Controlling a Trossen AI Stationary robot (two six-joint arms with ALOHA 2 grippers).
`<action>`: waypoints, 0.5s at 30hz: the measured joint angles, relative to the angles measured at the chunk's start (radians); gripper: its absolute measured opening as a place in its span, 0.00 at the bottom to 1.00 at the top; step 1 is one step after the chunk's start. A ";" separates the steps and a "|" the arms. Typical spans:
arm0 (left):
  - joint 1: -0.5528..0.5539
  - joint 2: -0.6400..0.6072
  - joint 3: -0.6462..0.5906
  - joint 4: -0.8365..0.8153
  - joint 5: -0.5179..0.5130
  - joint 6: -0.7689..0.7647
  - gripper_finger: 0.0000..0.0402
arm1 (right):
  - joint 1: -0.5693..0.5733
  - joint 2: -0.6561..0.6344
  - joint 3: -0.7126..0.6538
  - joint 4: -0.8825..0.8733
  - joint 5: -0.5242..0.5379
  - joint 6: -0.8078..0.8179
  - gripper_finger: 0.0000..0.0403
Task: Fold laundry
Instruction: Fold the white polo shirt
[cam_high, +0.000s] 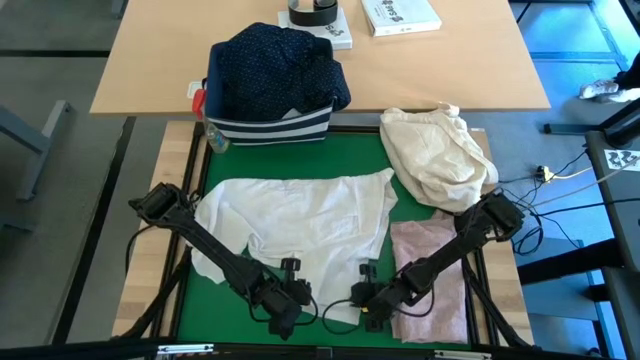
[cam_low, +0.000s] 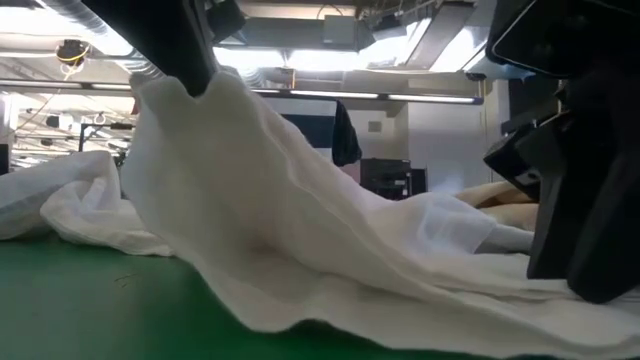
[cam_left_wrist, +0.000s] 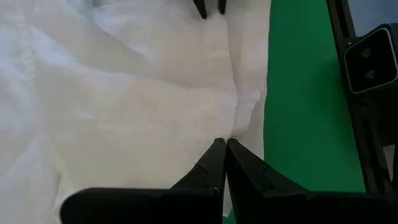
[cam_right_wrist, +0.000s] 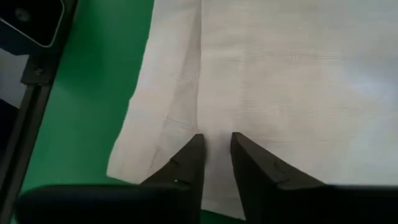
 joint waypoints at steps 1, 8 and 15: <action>0.000 0.000 0.000 0.000 -0.001 0.000 0.02 | 0.000 0.000 0.000 -0.001 0.000 -0.007 0.18; 0.000 0.000 0.000 0.000 -0.001 0.001 0.02 | 0.000 -0.004 0.000 -0.017 0.013 -0.036 0.02; 0.000 0.000 0.000 -0.003 0.005 0.002 0.02 | 0.002 -0.072 0.057 -0.134 -0.016 -0.046 0.03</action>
